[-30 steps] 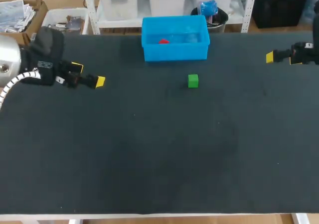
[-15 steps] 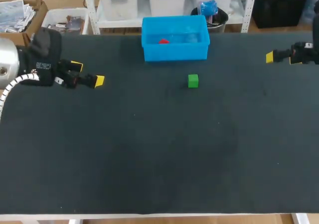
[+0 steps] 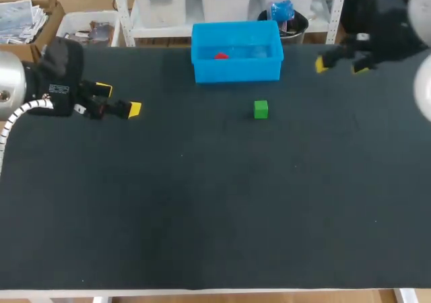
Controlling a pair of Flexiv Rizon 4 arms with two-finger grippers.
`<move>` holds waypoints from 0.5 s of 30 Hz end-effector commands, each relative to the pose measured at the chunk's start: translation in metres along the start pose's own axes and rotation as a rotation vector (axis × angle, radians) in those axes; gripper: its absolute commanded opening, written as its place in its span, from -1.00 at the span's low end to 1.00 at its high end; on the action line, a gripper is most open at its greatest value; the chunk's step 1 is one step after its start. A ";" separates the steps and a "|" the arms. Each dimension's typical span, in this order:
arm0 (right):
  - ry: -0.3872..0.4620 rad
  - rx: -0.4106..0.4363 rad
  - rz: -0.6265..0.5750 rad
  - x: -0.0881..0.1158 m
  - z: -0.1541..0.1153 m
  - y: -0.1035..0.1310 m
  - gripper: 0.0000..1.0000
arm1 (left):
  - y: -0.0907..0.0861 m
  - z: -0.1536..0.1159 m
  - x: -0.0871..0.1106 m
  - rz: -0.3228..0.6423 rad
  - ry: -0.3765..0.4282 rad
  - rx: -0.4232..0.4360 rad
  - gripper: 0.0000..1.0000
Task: Use the left arm to pick the red cube and place it into the blue plastic box first, then use the right arm to grasp the green cube and put it into the same blue plastic box after the first action is fully finished.
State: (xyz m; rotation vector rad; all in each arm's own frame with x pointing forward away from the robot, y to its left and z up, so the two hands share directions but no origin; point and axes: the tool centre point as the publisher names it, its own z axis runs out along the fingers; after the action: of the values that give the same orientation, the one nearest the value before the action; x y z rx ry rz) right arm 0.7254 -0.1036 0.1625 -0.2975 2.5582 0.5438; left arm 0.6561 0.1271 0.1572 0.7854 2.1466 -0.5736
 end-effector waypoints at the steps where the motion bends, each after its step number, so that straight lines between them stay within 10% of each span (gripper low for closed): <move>1: 0.038 0.165 0.019 -0.008 0.020 0.021 1.00 | 0.002 0.000 0.002 0.002 -0.010 0.006 1.00; 15: 0.139 0.224 0.012 0.002 0.072 0.054 1.00 | 0.002 0.000 0.002 0.002 -0.010 0.006 1.00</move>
State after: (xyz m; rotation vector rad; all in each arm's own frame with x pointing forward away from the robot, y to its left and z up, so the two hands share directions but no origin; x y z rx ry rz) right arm 0.7295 -0.0356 0.1284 -0.2708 2.7092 0.3530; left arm 0.6565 0.1269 0.1574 0.7855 2.1479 -0.5731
